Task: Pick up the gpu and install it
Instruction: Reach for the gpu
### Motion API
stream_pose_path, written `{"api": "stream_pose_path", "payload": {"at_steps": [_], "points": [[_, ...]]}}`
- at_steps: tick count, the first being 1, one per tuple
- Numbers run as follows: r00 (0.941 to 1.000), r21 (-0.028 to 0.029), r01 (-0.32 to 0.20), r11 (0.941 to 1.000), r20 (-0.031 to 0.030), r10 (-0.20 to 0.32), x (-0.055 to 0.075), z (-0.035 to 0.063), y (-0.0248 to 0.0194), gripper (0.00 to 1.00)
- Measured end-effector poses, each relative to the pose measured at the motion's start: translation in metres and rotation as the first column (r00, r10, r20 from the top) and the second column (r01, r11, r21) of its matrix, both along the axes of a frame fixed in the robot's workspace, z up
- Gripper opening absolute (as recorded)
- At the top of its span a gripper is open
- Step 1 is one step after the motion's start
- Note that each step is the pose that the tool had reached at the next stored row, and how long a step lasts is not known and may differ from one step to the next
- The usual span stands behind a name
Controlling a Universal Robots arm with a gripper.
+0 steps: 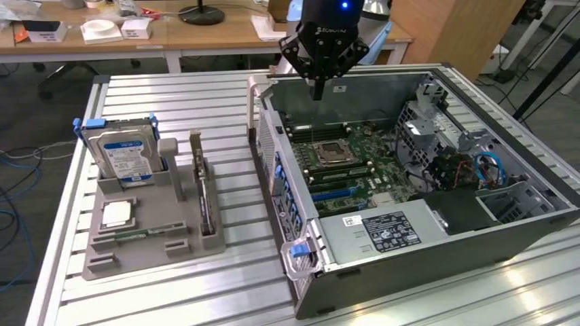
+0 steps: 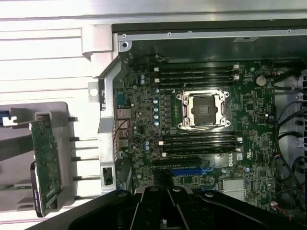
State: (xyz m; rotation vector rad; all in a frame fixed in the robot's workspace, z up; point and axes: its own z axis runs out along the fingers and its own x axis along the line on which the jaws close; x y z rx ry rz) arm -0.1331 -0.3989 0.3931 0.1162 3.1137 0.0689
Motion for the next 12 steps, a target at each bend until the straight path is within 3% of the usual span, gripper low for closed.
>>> {"api": "stream_pose_path", "payload": {"at_steps": [12], "points": [[1.0, 0.0, 0.0, 1.0, 0.0, 0.0, -0.015, -0.0003, 0.0, 0.11]]}}
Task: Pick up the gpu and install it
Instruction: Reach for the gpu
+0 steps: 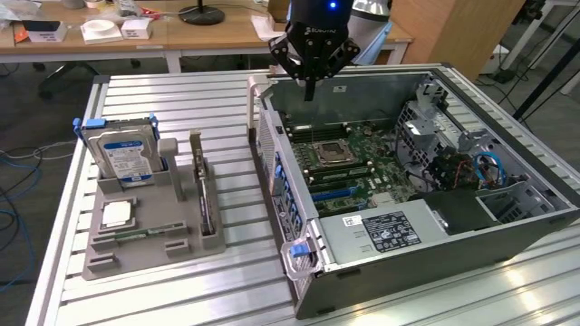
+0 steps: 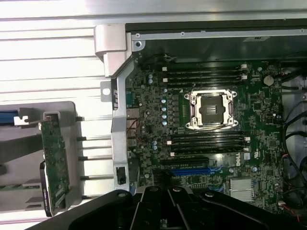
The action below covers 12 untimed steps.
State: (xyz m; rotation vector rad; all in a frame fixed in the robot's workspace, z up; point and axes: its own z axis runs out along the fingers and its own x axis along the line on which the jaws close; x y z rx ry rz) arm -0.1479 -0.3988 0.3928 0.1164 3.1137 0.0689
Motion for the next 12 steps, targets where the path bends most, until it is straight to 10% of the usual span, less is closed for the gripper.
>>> {"api": "stream_pose_path", "payload": {"at_steps": [12], "points": [[1.0, 0.0, 0.0, 1.0, 0.0, 0.0, -0.015, -0.0002, 0.0, 0.11]]}}
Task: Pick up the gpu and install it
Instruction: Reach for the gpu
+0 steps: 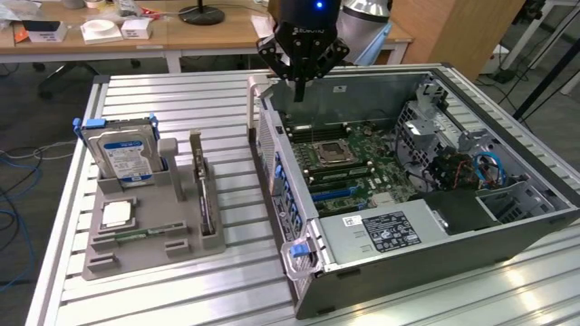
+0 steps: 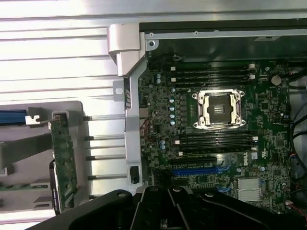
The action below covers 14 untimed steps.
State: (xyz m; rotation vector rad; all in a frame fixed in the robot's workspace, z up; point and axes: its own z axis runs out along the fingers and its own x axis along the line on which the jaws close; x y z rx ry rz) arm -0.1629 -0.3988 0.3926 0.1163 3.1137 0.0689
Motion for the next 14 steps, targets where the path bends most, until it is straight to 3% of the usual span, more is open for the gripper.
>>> {"api": "stream_pose_path", "payload": {"at_steps": [14], "points": [[1.0, 0.0, 0.0, 1.0, 0.0, 0.0, -0.018, -0.0001, 0.0, 0.11]]}}
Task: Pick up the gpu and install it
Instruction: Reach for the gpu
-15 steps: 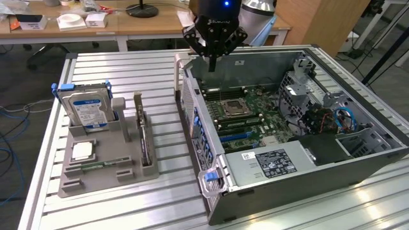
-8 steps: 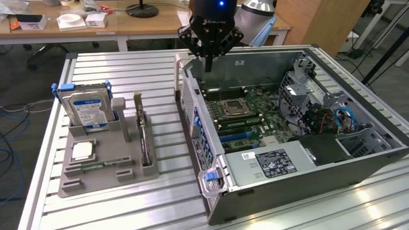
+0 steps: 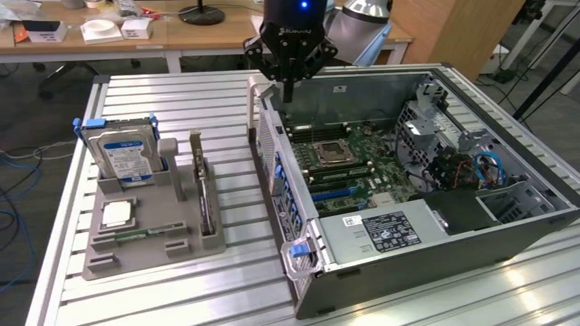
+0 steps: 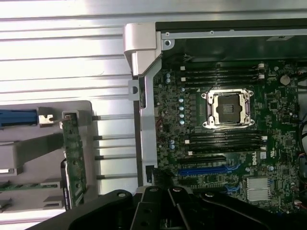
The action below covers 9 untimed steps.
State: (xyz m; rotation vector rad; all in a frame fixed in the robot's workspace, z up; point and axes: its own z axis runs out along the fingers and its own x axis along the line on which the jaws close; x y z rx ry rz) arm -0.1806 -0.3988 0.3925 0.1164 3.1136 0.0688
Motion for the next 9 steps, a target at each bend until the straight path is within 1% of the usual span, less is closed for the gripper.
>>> {"api": "stream_pose_path", "payload": {"at_steps": [9], "points": [[1.0, 0.0, 0.0, 1.0, -0.0001, 0.0, -0.0101, 0.0, 0.0, 0.11]]}}
